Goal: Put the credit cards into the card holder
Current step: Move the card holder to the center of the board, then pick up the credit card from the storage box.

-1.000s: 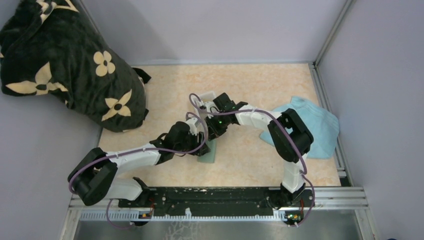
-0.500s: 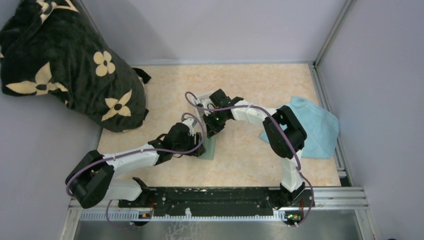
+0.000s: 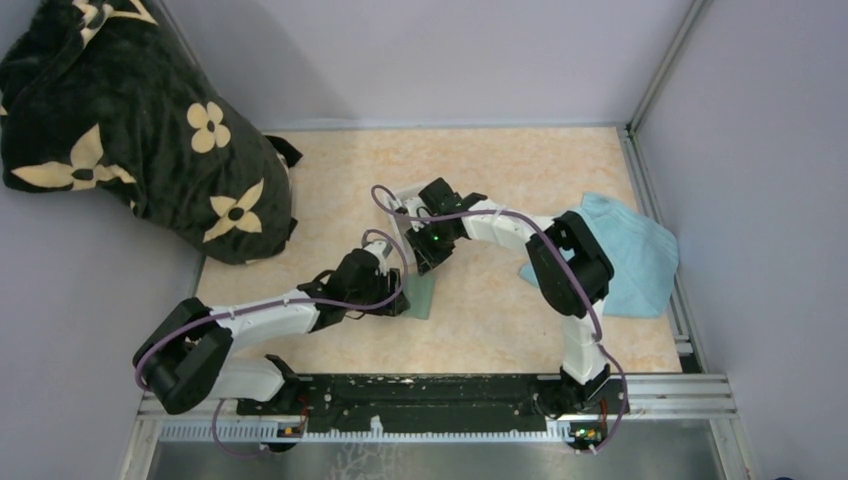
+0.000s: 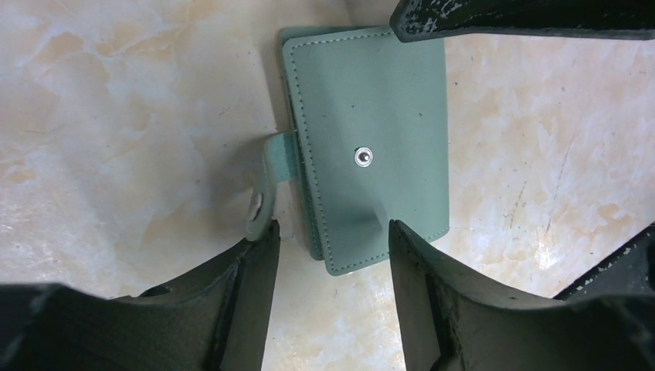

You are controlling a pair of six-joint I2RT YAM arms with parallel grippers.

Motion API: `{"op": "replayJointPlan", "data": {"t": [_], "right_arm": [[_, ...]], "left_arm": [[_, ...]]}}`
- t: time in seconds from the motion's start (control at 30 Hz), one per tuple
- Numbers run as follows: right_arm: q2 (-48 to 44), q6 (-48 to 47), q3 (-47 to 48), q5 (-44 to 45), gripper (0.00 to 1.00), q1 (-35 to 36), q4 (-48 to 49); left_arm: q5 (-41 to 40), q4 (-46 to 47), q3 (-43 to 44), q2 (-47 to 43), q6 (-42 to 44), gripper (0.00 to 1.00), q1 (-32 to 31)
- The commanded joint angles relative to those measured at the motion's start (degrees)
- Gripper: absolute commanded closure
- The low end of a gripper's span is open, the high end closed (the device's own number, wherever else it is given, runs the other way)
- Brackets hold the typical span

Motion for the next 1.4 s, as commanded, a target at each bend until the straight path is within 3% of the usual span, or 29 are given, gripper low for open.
{"op": "replayJointPlan", "data": {"t": [0.0,0.1,0.57,0.93,1.37], "right_arm": [[-6.55,0.24,-0.04,2.49,0.71,0.56,0.33],[-8.68,0.51,-0.30,3.93,0.64,1.07,-0.10],[-16.08,2.14,0.11,10.50,0.63,1.54,0.11],[-5.29,0.83,14.28,15.20,0.59,1.35,-0.87],[10.94,2.75,34.86,13.74,0.51,-2.35,-5.14]], "left_arm": [[3.22,2.81,-1.32,0.62,-1.73,0.40,-0.24],[4.78,3.73,-1.66,0.63,-2.57,0.40,-0.26],[10.12,9.76,-6.65,-0.82,-9.27,0.44,-0.53],[11.00,10.00,-7.18,-9.12,-10.68,0.44,-0.81],[2.47,-2.24,-1.51,-19.32,-7.74,0.41,-0.82]]}}
